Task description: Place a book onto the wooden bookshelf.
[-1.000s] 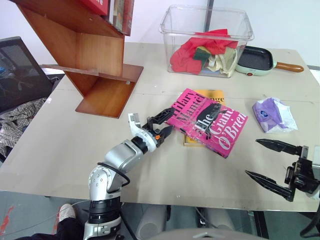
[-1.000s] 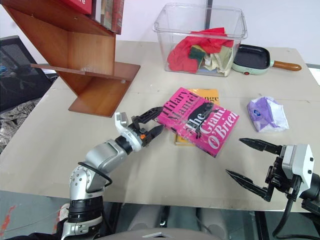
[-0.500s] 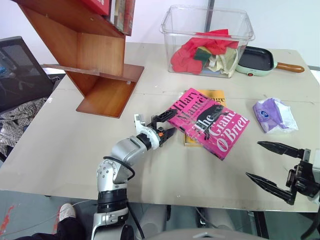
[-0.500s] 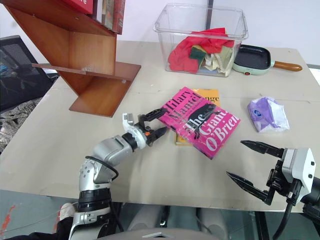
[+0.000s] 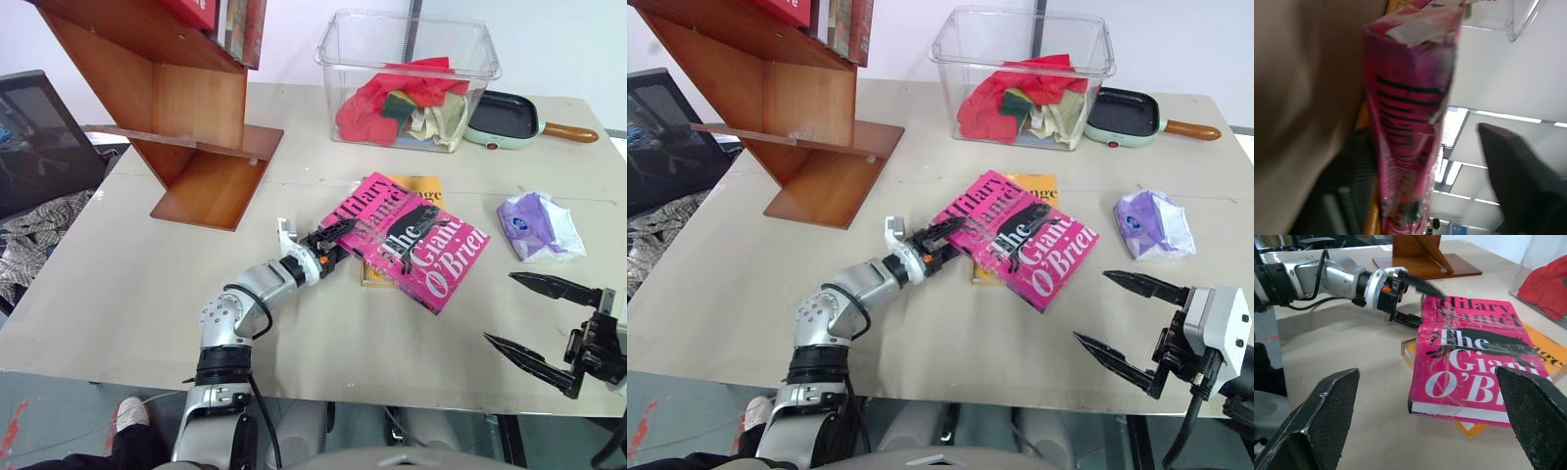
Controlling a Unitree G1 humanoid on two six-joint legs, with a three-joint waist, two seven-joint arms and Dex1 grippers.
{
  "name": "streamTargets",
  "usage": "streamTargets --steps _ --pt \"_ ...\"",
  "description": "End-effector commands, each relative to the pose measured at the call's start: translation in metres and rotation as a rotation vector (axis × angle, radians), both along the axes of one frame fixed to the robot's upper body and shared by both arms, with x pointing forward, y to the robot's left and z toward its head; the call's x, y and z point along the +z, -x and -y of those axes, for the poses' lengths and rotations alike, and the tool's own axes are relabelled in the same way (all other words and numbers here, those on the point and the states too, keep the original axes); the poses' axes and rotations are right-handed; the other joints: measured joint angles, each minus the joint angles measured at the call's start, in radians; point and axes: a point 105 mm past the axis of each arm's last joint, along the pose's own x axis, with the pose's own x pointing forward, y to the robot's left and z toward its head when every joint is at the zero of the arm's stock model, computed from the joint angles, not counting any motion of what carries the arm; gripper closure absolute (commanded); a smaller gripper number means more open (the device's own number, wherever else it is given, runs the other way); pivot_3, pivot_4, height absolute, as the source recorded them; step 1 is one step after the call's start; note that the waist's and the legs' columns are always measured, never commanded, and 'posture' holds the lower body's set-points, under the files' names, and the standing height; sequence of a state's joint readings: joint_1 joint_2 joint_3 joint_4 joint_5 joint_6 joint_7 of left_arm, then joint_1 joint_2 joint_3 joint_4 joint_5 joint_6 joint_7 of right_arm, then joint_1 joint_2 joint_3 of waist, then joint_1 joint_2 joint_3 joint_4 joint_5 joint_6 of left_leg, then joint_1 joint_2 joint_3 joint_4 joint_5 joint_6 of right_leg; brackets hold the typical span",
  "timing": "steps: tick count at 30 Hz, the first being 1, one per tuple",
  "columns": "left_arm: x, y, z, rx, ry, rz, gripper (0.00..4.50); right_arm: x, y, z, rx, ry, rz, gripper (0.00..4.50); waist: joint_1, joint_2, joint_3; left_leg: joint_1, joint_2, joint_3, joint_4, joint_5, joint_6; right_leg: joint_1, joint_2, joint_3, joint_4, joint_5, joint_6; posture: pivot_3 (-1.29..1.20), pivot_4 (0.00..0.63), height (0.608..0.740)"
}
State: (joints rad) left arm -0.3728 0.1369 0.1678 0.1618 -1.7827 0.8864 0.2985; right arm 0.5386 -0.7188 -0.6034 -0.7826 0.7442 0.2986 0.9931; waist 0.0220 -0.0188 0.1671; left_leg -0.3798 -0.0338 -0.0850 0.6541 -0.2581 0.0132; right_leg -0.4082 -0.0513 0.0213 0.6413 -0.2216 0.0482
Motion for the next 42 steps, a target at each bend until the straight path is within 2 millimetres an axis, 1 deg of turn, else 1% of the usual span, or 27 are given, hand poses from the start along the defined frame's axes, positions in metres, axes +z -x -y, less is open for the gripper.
streamTargets --steps 1,4,5,8,13,15,17,19,22,23,24,25,27,29,31,33,35,36,38,40,42 --pt "0.007 -0.001 0.005 -0.026 0.028 0.049 2.74 0.008 0.004 -0.004 0.002 0.006 0.041 0.00 0.001 0.000 0.000 0.000 0.000 0.000 0.000 0.000 0.000 0.000 0.000 0.000 0.000 0.000 0.000 0.00 0.150 0.740" --pt "0.013 -0.003 0.001 -0.016 0.035 0.076 4.17 0.007 0.005 -0.005 -0.003 0.004 0.039 0.00 0.002 0.000 0.000 0.000 0.000 -0.001 0.000 0.000 0.000 0.000 0.000 0.000 0.000 0.000 0.000 0.00 0.150 0.740" --pt "0.017 -0.003 -0.002 -0.011 0.033 0.100 4.49 0.007 0.005 -0.005 -0.004 0.004 0.039 0.00 0.001 0.000 0.000 0.000 0.000 -0.001 0.000 0.000 0.000 0.000 0.000 0.000 0.000 0.000 0.000 0.00 0.150 0.740" --pt "0.030 -0.002 -0.012 -0.002 0.016 0.174 4.49 0.007 0.004 -0.006 -0.006 0.000 0.041 0.00 -0.002 0.000 0.000 0.000 0.000 -0.001 0.000 0.000 0.000 0.000 -0.001 0.000 0.000 0.000 0.000 0.00 0.150 0.740" --pt "0.076 0.009 -0.027 -0.005 -0.068 0.454 4.49 0.008 -0.002 -0.010 0.007 -0.012 0.055 0.00 -0.008 -0.001 0.001 -0.001 0.001 -0.001 -0.001 0.000 0.000 -0.001 0.000 0.000 0.000 0.000 0.000 0.00 0.150 0.740" --pt "0.094 0.014 -0.031 -0.027 -0.178 0.600 4.49 0.009 -0.006 -0.013 0.016 -0.021 0.065 0.00 -0.007 -0.001 0.001 -0.001 0.001 -0.001 -0.001 0.000 0.000 -0.001 0.000 0.000 0.000 0.000 0.000 0.00 0.150 0.740" --pt "0.108 0.020 -0.031 -0.065 -0.307 0.743 4.49 0.011 -0.010 -0.014 0.022 -0.036 0.077 0.00 -0.007 -0.001 0.001 -0.001 0.001 -0.001 -0.001 0.000 0.000 -0.001 0.000 0.000 0.000 0.000 0.000 0.00 0.150 0.740" --pt "0.121 0.020 -0.034 -0.061 -0.440 0.874 4.49 0.012 -0.015 -0.016 0.029 -0.054 0.088 0.00 -0.007 -0.002 0.001 -0.001 0.000 0.000 -0.001 0.000 -0.001 -0.001 0.000 0.000 0.000 0.000 0.000 0.00 0.150 0.740" --pt "0.145 0.018 -0.040 -0.027 -0.545 1.021 4.49 0.015 -0.021 -0.017 0.036 -0.085 0.108 0.00 -0.006 -0.001 0.002 -0.001 0.000 0.001 -0.001 0.000 0.000 -0.001 0.000 0.000 -0.001 0.000 -0.001 0.00 0.150 0.740" --pt "0.150 0.018 -0.041 -0.021 -0.568 1.055 4.49 0.015 -0.022 -0.017 0.035 -0.094 0.112 0.00 -0.007 -0.002 0.002 -0.001 0.000 0.001 -0.001 0.000 0.000 -0.001 0.000 0.000 -0.001 0.000 -0.001 0.00 0.150 0.740" --pt "0.157 0.019 -0.042 -0.015 -0.627 1.118 4.49 0.016 -0.024 -0.017 0.038 -0.104 0.119 0.00 -0.007 -0.002 0.002 -0.002 0.001 0.000 -0.001 0.000 0.000 -0.002 0.000 0.000 -0.001 0.000 0.000 0.00 0.150 0.740" --pt "0.162 0.019 -0.042 -0.012 -0.725 1.197 4.49 0.018 -0.026 -0.018 0.042 -0.116 0.125 0.00 -0.008 -0.002 0.002 -0.002 0.001 0.000 -0.001 0.000 0.000 -0.002 0.000 0.000 -0.001 0.000 0.000 0.00 0.150 0.740" --pt "0.169 0.019 -0.041 -0.004 -1.024 1.420 4.49 0.022 -0.030 -0.019 0.043 -0.144 0.143 0.00 -0.012 -0.004 0.005 -0.001 0.001 0.000 -0.002 0.000 0.000 -0.002 0.000 0.000 -0.001 0.000 0.000 0.00 0.150 0.740" --pt "0.181 0.021 -0.041 -0.011 -1.234 1.620 4.49 0.026 -0.033 -0.019 0.048 -0.170 0.159 0.00 -0.010 -0.003 0.005 -0.001 0.001 0.003 -0.004 0.000 -0.001 -0.002 0.001 0.002 -0.002 0.000 -0.001 0.00 0.150 0.740" --pt "0.195 0.022 -0.047 -0.017 -1.459 1.766 4.49 0.030 -0.037 -0.019 0.051 -0.191 0.176 0.00 -0.009 -0.003 0.005 -0.001 0.001 0.005 -0.004 0.000 0.000 -0.003 0.001 0.002 -0.003 0.000 -0.001 0.00 0.150 0.740" --pt "0.208 0.025 -0.056 -0.068 -1.671 1.885 4.49 0.033 -0.042 -0.017 0.057 -0.195 0.190 0.00 -0.011 -0.004 0.007 -0.002 0.002 0.005 -0.004 0.000 0.000 -0.003 0.001 0.002 -0.003 0.000 0.000 0.00 0.150 0.740" --pt "0.217 0.026 -0.065 -0.136 -1.830 1.925 4.49 0.035 -0.046 -0.017 0.065 -0.195 0.199 0.00 -0.010 -0.004 0.007 -0.002 0.002 0.006 -0.004 0.000 0.000 -0.004 0.001 0.001 -0.004 0.000 0.000 0.00 0.150 0.740" --pt "0.226 0.029 -0.073 -0.183 -1.928 1.933 4.49 0.036 -0.050 -0.015 0.070 -0.196 0.205 0.00 -0.011 -0.004 0.007 -0.003 0.002 0.006 -0.005 0.000 0.000 -0.004 0.001 0.001 -0.004 0.000 0.001 0.00 0.150 0.740" --pt "0.240 0.034 -0.084 -0.252 -2.065 1.934 4.49 0.036 -0.057 -0.013 0.077 -0.198 0.216 0.00 -0.012 -0.004 0.008 -0.004 0.002 0.006 -0.005 0.000 0.000 -0.004 0.002 0.000 -0.005 0.002 0.003 0.00 0.150 0.740" --pt "0.260 0.040 -0.094 -0.259 -2.164 1.924 4.49 0.036 -0.067 -0.011 0.086 -0.201 0.228 0.00 -0.016 -0.004 0.010 -0.004 0.002 0.006 -0.004 0.000 0.000 -0.004 0.002 0.000 -0.005 0.002 0.004 0.00 0.150 0.740" --pt "0.275 0.044 -0.098 -0.237 -2.206 1.926 4.49 0.035 -0.074 -0.011 0.098 -0.202 0.236 0.00 -0.017 -0.003 0.010 -0.004 0.002 0.006 -0.004 0.000 0.000 -0.004 0.002 -0.001 -0.005 0.002 0.004 0.00 0.150 0.740"
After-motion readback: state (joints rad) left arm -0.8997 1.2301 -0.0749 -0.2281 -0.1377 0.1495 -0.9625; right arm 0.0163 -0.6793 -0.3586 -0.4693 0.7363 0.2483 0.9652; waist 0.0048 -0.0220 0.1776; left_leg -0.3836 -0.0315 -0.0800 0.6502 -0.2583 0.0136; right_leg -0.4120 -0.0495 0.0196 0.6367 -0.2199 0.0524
